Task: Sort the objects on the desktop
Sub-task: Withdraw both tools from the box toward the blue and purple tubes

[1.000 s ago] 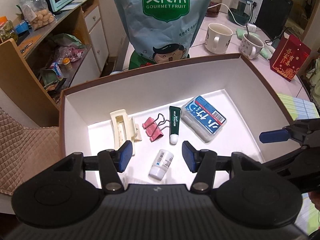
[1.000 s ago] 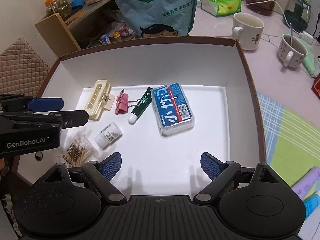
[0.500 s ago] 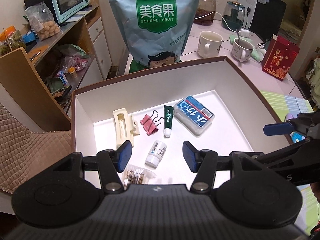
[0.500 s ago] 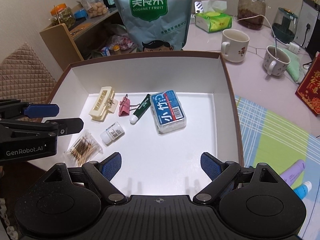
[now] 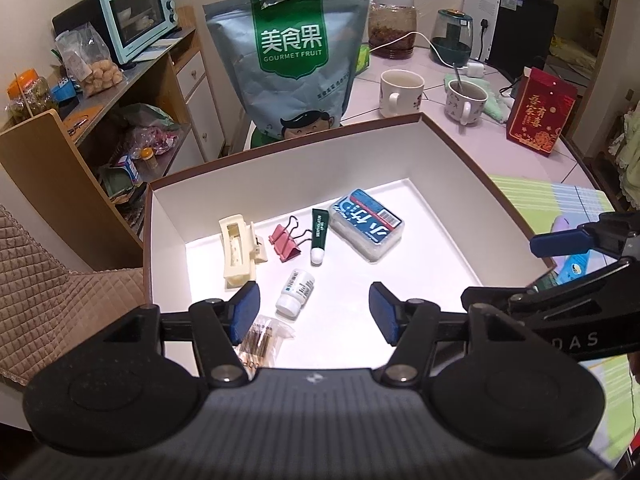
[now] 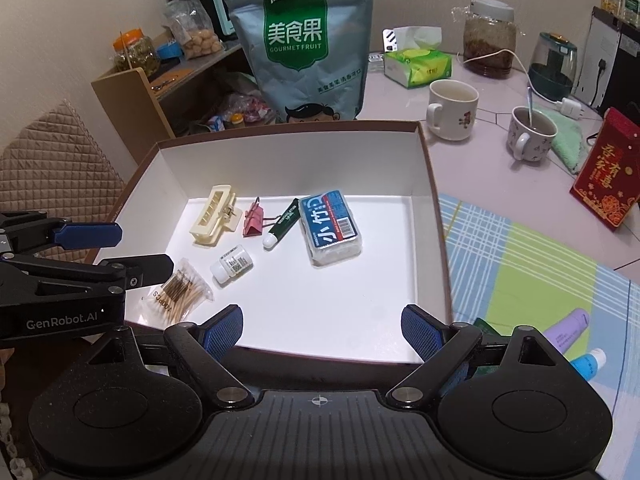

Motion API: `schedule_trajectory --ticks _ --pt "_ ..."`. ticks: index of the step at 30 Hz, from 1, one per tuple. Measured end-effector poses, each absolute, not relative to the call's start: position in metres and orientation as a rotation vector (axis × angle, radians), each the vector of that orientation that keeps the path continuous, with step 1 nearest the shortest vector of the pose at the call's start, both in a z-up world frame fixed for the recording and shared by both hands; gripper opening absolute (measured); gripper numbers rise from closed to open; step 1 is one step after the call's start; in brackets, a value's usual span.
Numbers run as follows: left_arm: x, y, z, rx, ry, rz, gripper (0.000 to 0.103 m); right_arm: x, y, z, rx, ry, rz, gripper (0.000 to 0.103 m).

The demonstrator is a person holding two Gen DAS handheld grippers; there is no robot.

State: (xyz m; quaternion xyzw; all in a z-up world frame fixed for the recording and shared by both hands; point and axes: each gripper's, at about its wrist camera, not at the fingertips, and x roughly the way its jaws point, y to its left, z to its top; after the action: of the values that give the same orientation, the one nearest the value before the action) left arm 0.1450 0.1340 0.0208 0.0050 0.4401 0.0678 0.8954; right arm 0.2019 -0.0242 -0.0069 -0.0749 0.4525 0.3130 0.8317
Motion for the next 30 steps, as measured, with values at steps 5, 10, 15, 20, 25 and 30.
schedule_trajectory --ticks 5,10,15,20,25,30 --pt "0.138 0.118 0.023 0.020 0.908 0.142 0.057 0.197 -0.044 -0.003 -0.146 0.948 0.665 0.089" --pt "0.134 0.097 0.026 0.030 0.900 0.136 0.060 0.193 -0.067 0.002 -0.138 0.938 0.663 0.089" --pt "0.132 0.074 0.028 0.037 0.894 0.127 0.060 0.190 -0.095 0.007 -0.132 0.932 0.653 0.089" --pt "0.132 0.048 0.028 0.042 0.893 0.113 0.060 0.190 -0.127 0.010 -0.120 0.930 0.632 0.089" --pt "0.133 0.023 0.026 0.046 0.890 0.095 0.060 0.193 -0.159 0.010 -0.110 0.936 0.609 0.089" --pt "0.134 0.000 0.024 0.045 0.886 0.073 0.061 0.196 -0.188 0.007 -0.108 0.947 0.588 0.089"
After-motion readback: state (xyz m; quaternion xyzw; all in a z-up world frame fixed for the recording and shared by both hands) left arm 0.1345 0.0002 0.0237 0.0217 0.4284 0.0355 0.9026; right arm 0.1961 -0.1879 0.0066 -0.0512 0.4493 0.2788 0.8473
